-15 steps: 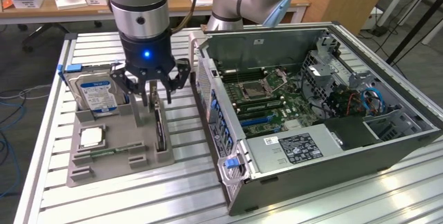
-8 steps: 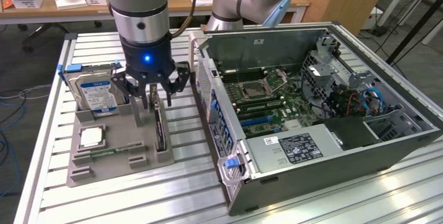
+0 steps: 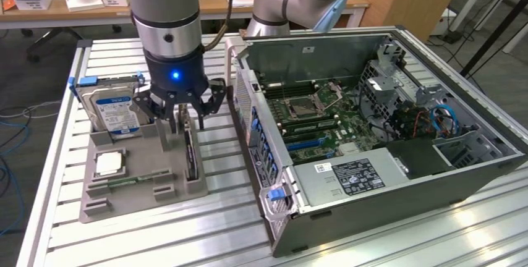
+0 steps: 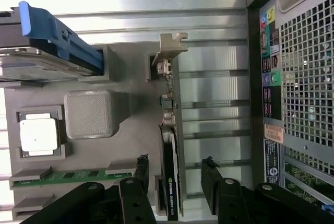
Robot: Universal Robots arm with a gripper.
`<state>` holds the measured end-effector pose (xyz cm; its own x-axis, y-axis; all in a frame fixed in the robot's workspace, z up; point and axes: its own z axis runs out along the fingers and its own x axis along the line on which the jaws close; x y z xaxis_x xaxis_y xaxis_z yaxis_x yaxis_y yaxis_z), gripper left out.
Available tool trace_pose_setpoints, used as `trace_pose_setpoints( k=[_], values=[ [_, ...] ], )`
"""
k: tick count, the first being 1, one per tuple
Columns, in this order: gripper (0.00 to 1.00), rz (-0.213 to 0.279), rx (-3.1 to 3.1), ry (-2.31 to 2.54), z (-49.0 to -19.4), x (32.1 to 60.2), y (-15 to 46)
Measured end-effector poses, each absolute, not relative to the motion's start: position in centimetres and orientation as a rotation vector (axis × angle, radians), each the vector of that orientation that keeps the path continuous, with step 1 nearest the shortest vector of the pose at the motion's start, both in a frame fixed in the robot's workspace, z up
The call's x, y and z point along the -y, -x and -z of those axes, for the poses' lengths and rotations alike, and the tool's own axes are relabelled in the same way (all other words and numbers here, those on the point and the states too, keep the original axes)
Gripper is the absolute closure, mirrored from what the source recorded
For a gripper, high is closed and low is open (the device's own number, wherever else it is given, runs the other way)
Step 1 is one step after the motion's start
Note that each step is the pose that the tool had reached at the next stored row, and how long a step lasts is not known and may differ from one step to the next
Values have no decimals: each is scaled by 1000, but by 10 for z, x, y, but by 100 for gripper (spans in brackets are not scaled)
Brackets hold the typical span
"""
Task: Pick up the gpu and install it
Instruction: 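Pick up the gpu and move the gpu toward the slot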
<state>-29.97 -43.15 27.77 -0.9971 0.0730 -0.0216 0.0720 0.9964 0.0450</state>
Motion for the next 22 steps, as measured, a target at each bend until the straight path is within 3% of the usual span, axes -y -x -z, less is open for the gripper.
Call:
trace_pose_setpoints(
  k=[22],
  values=[
    [47,-69,-3118,-113,-254,432,302]
  ],
)
